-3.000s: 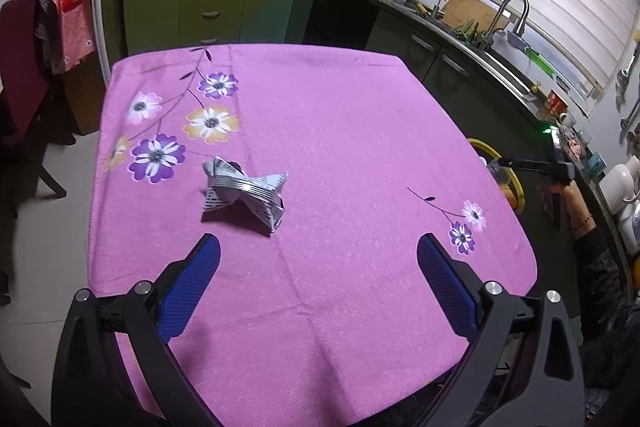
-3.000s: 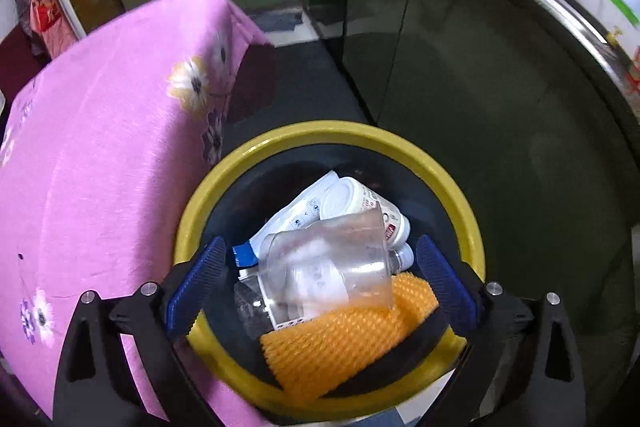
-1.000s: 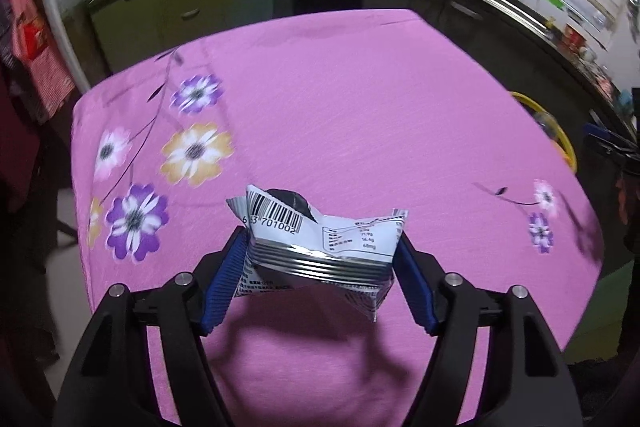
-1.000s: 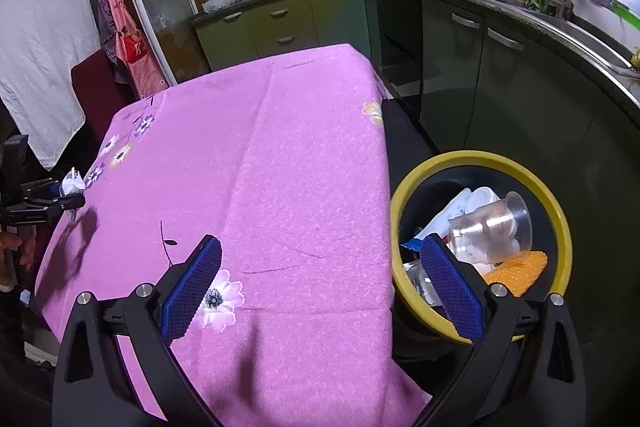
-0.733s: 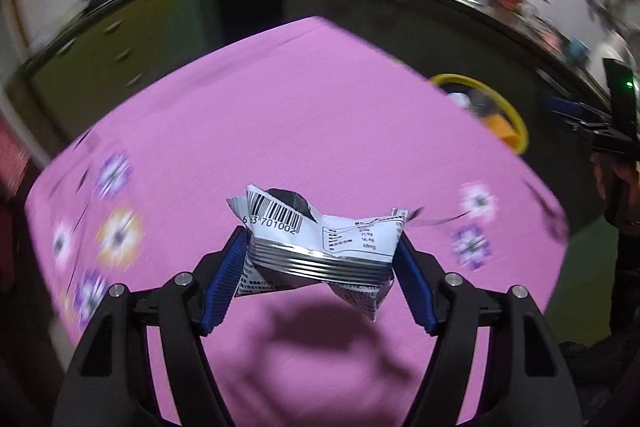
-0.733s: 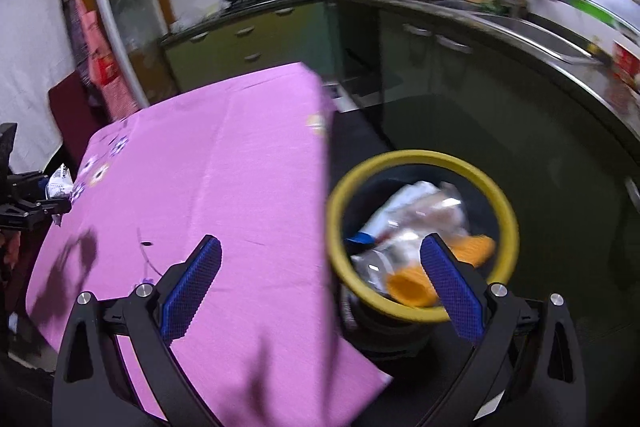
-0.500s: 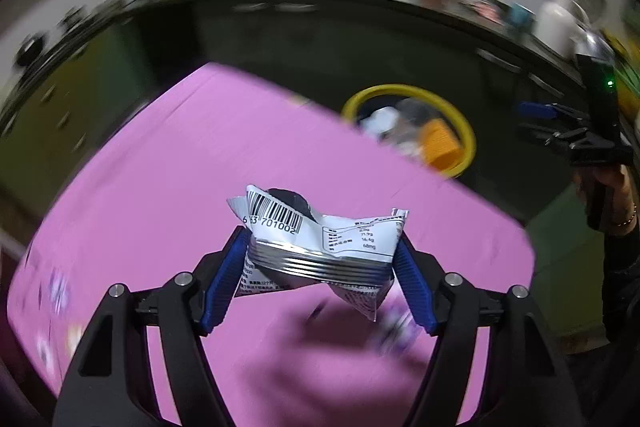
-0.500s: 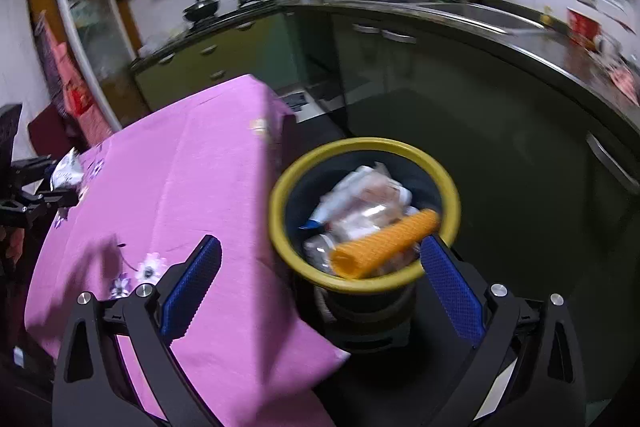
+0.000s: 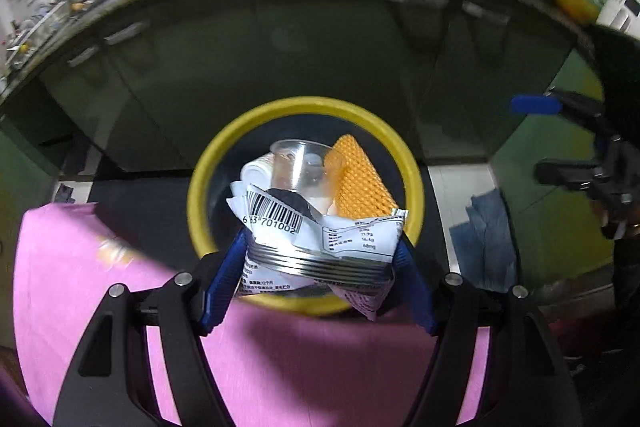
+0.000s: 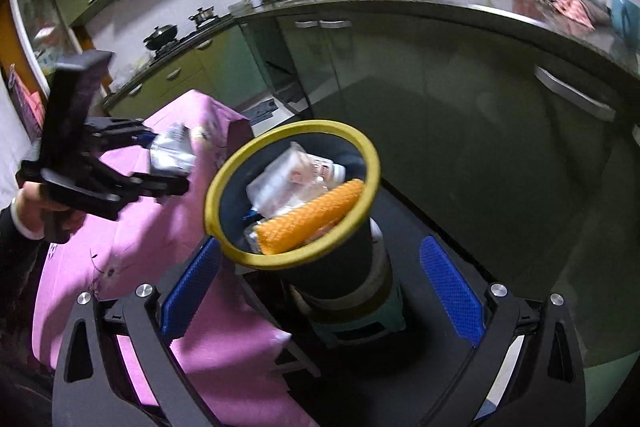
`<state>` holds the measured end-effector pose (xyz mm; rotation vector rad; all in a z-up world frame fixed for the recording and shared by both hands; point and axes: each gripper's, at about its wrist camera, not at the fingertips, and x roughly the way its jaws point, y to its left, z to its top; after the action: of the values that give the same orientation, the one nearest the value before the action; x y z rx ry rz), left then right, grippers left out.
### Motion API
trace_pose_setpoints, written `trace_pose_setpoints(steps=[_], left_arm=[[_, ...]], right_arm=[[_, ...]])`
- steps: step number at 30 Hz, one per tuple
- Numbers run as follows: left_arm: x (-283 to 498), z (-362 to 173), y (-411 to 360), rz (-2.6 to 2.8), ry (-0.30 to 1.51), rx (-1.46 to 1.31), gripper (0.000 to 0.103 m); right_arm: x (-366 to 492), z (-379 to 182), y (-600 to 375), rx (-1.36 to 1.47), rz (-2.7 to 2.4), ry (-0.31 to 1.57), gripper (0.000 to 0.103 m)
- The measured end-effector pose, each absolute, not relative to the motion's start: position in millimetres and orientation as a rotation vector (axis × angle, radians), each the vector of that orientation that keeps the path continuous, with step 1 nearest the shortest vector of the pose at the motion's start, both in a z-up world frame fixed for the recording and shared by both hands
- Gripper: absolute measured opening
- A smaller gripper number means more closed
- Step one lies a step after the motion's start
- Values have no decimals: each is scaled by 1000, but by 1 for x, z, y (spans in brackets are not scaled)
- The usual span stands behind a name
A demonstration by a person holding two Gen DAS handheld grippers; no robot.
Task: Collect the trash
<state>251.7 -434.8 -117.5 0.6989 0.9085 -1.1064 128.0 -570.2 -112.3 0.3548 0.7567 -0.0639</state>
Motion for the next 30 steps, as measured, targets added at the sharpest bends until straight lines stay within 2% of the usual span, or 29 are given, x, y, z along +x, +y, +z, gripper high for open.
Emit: trace_pose_setpoints(steps=[10,12,14,16,20,24,30], left_arm=[[277,-169,-461,-1083,994,858,70],[282,-172,-467,-1084,999,867,73],[286,-173,-472,-1084,992,888,83],[289,-176,-476,-1070,981,911,87],[295,-177,-473,-1044,1000,915,87],[290,-159,-448,-1004,995,828,87],[252,-88,-374,-947,862,537,89]], right_arm=[[129,-128,-587,397,-73,763,98],[130,-128,-584,402,-68,759,98],[131,-129,-582,403,-59,761,98],[132,-129,-577,398,-54,766,98],[132,-128,-571,395,-46,767,98],[130,-125,-569,401,-38,757,98],[128,-115,-552,395,12,731,98]])
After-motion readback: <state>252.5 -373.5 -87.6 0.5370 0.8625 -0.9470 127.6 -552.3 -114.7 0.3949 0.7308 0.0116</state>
